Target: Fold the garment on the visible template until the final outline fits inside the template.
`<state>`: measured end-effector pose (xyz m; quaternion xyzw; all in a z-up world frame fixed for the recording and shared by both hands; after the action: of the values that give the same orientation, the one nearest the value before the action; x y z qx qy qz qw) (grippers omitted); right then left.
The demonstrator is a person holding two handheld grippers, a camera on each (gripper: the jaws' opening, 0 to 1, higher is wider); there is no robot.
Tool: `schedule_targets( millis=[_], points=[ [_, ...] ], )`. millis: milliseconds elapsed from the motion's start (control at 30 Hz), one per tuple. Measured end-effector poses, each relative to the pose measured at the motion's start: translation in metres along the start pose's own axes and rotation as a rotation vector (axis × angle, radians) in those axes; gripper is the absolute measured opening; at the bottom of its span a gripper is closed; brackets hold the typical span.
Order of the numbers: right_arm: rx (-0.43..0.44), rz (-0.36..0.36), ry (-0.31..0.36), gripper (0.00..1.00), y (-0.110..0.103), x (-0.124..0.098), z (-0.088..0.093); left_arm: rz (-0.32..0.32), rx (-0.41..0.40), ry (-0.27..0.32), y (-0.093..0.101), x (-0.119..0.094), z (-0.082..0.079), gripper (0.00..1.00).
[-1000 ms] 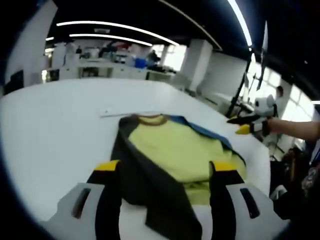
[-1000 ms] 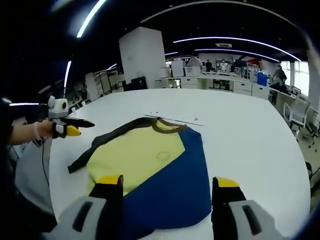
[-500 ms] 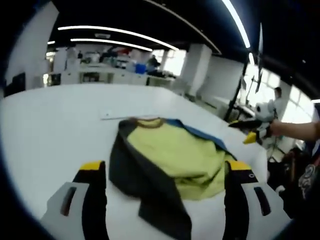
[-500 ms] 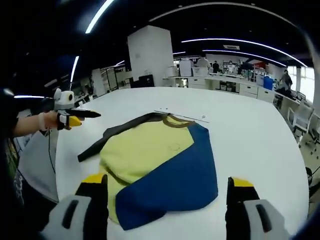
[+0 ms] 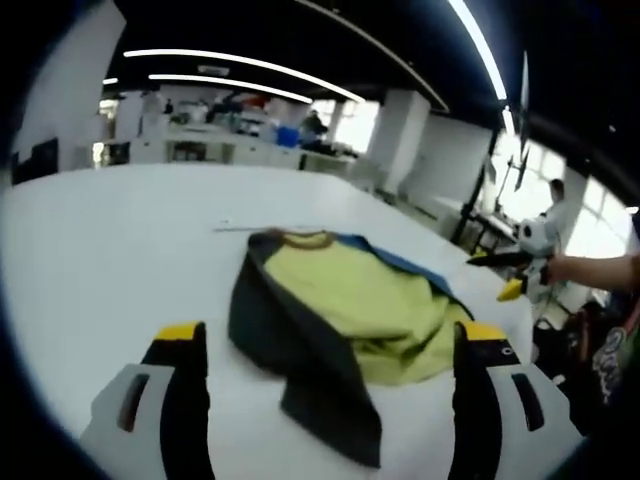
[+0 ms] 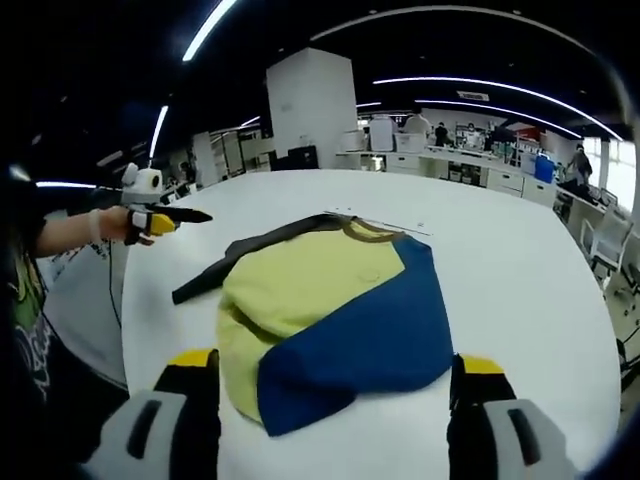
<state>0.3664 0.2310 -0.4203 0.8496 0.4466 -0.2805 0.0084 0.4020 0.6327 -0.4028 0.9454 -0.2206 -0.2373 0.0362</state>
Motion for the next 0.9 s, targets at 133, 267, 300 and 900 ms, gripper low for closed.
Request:
schedule_targets(
  millis=[133,267,300,900],
  points=[
    [-0.019,-0.006,-0.028,0.80,-0.004,0.001,0.007,-0.006,-0.008,-0.002,0.000,-0.002,0.003,0.97],
    [-0.026,-0.024,-0.017,0.70,-0.012,0.001,0.012,-0.006,-0.022,-0.004,0.001,-0.004,0.006,0.96],
    [-0.033,-0.039,-0.015,0.66,-0.015,0.001,0.013,-0.006,-0.024,-0.006,0.001,-0.005,0.007,0.96],
    [-0.153,-0.076,-0.164,0.22,-0.044,0.032,0.049,-0.021,-0.030,-0.011,0.004,-0.009,0.017,0.91]
  ],
)
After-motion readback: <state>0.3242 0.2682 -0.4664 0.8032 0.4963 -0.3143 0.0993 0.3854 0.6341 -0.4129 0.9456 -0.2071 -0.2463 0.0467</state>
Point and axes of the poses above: the point that each gripper's makers call its tool centre point, and the gripper's own axes: x roughly forward along the fingers, y roughly to its right, z roughly out of its underside, the point moved 8 cm from there along -x, roughly backward along the fingers, and after that the axes turned 14 degrees about -z, right-handed, at the moved point
